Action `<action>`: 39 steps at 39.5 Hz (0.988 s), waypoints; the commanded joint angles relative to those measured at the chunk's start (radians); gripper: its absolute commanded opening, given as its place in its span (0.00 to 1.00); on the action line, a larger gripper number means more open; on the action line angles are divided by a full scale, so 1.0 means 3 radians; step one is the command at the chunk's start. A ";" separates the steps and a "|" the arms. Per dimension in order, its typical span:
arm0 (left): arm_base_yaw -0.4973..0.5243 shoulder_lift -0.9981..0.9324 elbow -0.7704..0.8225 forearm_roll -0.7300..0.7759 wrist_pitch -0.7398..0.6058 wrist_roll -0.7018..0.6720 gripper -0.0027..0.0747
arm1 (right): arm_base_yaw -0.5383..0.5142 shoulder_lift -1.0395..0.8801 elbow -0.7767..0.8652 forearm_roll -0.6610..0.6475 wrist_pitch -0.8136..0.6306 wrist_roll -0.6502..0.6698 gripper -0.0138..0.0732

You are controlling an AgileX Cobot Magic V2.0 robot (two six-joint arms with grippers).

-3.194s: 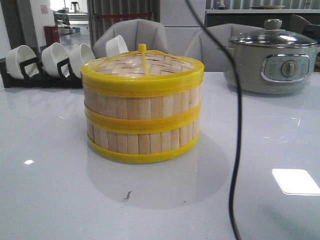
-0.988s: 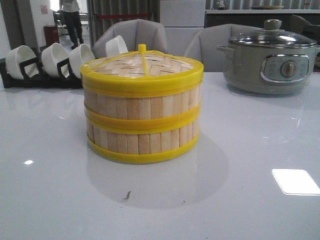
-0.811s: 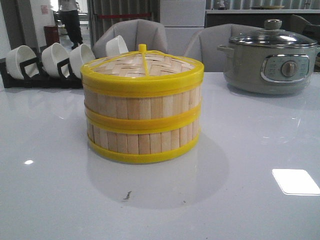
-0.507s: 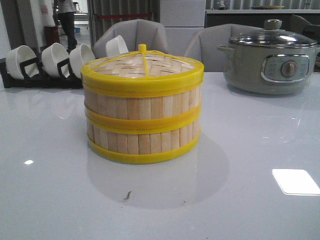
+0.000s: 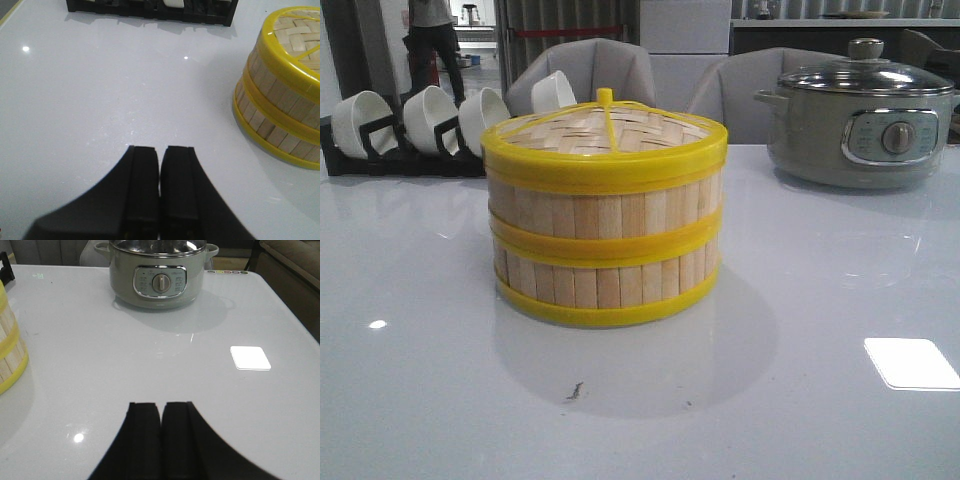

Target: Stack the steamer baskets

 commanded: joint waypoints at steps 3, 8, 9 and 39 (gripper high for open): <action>0.0006 -0.0007 -0.0091 -0.0025 -0.0269 -0.0021 0.14 | -0.0020 0.0030 -0.0099 -0.0015 -0.0271 -0.0027 0.24; 0.0006 -0.0021 -0.0091 0.0025 -0.0283 -0.0012 0.14 | -0.0020 0.0030 -0.0099 -0.0015 -0.0271 -0.0027 0.24; 0.0006 -0.0039 -0.0091 0.0080 -0.0310 -0.0012 0.14 | -0.0020 0.0030 -0.0099 -0.0015 -0.0271 -0.0027 0.24; 0.0151 -0.1863 0.1229 0.0143 -0.0927 0.0007 0.14 | -0.0020 0.0030 -0.0099 -0.0015 -0.0271 -0.0027 0.24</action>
